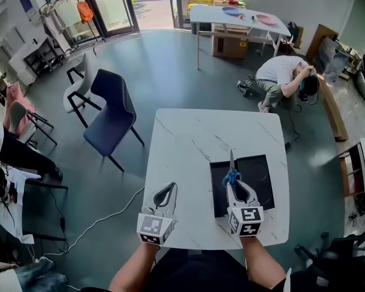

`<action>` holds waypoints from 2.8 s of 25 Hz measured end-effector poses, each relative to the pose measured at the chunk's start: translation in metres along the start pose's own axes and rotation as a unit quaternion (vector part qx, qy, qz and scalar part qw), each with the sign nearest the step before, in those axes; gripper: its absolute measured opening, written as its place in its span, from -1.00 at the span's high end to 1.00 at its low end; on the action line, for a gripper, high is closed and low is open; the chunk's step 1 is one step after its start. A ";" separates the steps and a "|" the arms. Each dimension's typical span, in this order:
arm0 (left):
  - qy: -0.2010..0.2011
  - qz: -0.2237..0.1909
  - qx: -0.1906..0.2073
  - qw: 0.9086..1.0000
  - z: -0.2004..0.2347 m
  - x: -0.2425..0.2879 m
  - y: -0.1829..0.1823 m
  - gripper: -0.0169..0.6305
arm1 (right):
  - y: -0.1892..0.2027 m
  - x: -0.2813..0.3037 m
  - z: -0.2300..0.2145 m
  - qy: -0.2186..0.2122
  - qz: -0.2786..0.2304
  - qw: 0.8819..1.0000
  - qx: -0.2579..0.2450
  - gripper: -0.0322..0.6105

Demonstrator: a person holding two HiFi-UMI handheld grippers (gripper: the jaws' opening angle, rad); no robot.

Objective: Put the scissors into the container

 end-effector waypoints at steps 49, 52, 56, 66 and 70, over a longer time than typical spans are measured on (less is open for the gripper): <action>0.024 0.013 -0.046 0.999 0.035 -0.016 0.040 0.92 | 0.098 0.089 -0.002 0.016 0.439 0.898 0.042 0.65; 0.024 0.014 -0.046 0.999 0.034 -0.017 0.041 0.92 | 0.098 0.090 0.001 0.017 0.441 0.897 0.030 0.63; 0.027 0.015 -0.045 0.999 0.033 -0.017 0.041 0.92 | 0.096 0.088 0.004 0.020 0.438 0.898 0.032 0.49; 0.043 0.015 -0.036 0.998 0.017 -0.010 0.034 0.92 | 0.028 0.053 0.013 0.026 0.312 0.950 -0.004 0.48; 0.043 0.009 -0.031 0.999 0.014 -0.011 0.026 0.92 | -0.009 0.033 0.020 0.032 0.228 0.972 -0.047 0.59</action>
Point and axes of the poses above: the fingertips, and each gripper's own axes: x forward along the fingers, z to its left, y out of its underside, the point moved 10 cm from there along -x, backward along the fingers, and after that the axes turned 5 degrees about -x, right-handed, at the moved point
